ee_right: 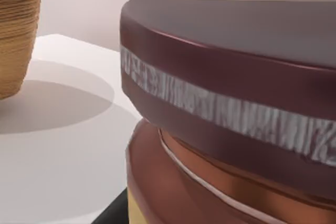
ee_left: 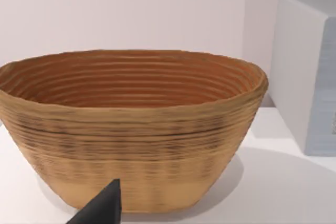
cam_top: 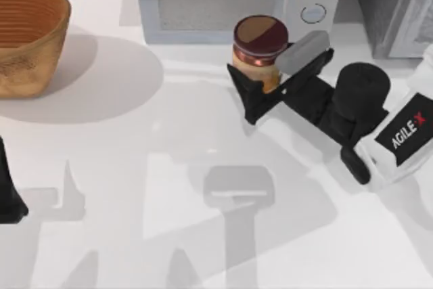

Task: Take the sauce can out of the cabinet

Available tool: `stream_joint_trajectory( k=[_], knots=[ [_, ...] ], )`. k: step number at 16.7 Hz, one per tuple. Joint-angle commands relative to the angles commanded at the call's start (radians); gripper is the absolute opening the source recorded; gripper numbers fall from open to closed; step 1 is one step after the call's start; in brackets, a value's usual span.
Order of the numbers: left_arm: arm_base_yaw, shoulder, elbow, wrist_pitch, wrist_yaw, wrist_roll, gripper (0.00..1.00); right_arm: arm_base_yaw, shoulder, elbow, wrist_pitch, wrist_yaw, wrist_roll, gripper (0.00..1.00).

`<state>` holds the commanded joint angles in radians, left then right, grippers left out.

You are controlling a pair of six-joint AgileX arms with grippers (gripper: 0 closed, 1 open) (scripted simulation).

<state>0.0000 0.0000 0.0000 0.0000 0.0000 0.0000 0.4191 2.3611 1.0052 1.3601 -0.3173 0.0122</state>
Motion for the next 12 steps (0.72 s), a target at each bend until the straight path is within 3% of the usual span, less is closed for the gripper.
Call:
stream_joint_trajectory(
  k=[12],
  knots=[
    [0.000,0.000,0.000,0.000,0.000,0.000,1.00,0.000,0.000,0.000,0.000,0.000,0.000,0.98]
  ],
)
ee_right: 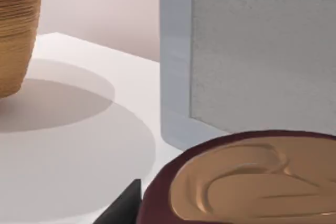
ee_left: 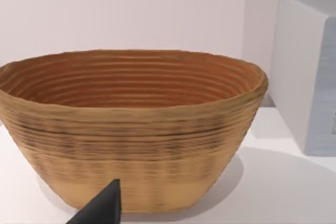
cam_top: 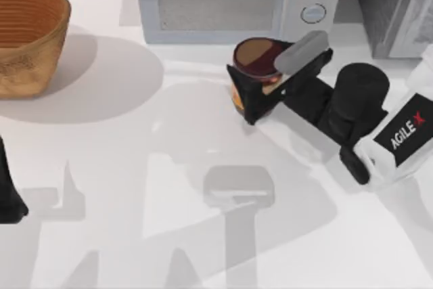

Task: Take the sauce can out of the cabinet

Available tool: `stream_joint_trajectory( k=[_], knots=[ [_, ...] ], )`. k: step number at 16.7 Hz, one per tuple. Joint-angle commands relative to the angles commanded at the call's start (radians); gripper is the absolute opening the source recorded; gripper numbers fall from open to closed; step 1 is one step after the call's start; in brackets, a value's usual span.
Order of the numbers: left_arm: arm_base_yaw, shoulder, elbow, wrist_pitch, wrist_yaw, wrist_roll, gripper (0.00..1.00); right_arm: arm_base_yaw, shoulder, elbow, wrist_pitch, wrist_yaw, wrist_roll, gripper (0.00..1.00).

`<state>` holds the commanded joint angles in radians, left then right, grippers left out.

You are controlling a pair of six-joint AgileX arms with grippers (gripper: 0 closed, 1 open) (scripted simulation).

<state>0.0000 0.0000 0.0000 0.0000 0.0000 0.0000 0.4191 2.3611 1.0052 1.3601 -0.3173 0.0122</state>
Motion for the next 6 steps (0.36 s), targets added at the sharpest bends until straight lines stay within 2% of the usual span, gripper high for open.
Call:
stream_joint_trajectory(
  k=[6],
  knots=[
    [0.000,0.000,0.000,0.000,0.000,0.000,1.00,0.000,0.000,0.000,0.000,0.000,0.000,1.00]
  ],
)
